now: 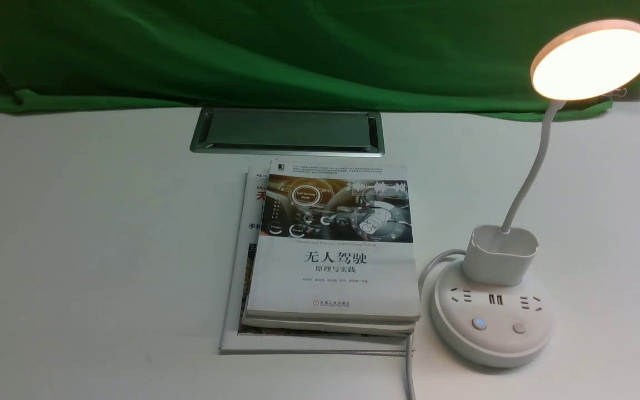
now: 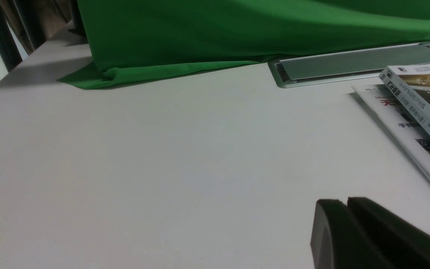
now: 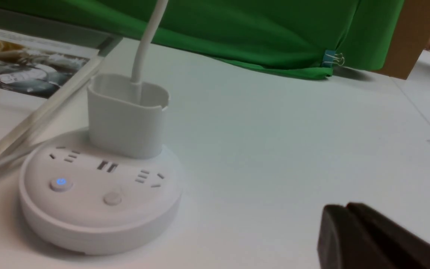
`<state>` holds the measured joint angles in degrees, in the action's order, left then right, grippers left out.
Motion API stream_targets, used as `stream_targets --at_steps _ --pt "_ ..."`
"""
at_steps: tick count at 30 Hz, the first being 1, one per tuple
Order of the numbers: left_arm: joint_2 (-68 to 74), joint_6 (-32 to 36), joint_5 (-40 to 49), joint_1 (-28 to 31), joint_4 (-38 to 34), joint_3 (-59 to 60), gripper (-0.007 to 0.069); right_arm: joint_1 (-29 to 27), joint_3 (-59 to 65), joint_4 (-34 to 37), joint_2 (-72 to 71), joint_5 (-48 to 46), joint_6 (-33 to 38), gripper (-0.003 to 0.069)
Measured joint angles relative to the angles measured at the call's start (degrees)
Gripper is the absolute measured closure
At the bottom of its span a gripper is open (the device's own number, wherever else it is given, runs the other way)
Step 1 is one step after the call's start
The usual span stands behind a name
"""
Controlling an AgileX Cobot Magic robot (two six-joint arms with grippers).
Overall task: Turn off the desk lamp on the white desktop by hand.
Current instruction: 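Press the power button on the lamp base to turn the lamp off with the right gripper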
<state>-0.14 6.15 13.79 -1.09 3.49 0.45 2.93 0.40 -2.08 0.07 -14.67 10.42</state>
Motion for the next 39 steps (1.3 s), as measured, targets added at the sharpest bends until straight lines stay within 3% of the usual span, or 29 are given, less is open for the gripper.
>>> stream_targets --at_steps 7,15,24,27,34,35,39 --pt "0.00 0.00 0.00 0.00 0.00 0.00 0.0605 0.00 0.00 0.62 0.00 2.86 -2.73 0.0610" --pt "0.00 0.00 0.00 0.00 0.00 0.00 0.0605 0.00 0.00 2.46 0.00 21.17 -26.83 0.0610" --pt "0.00 0.00 0.00 0.00 0.00 0.00 0.0605 0.00 0.00 2.46 0.00 22.32 -34.26 0.0610" --pt "0.00 0.00 0.05 0.00 0.00 0.00 0.0605 0.13 -5.09 2.46 3.38 9.66 -33.90 0.0610" --pt "0.00 0.00 0.05 0.00 0.00 0.00 0.0605 3.15 -29.83 2.62 25.59 -21.73 -20.38 0.0608" --pt "0.00 0.00 0.05 0.00 0.00 0.00 0.0605 3.72 -35.29 2.62 32.49 -30.46 -17.57 0.0610" --pt "0.00 0.00 0.05 0.00 0.00 0.00 0.0605 4.16 -42.90 2.84 46.79 -41.97 -13.84 0.0613"
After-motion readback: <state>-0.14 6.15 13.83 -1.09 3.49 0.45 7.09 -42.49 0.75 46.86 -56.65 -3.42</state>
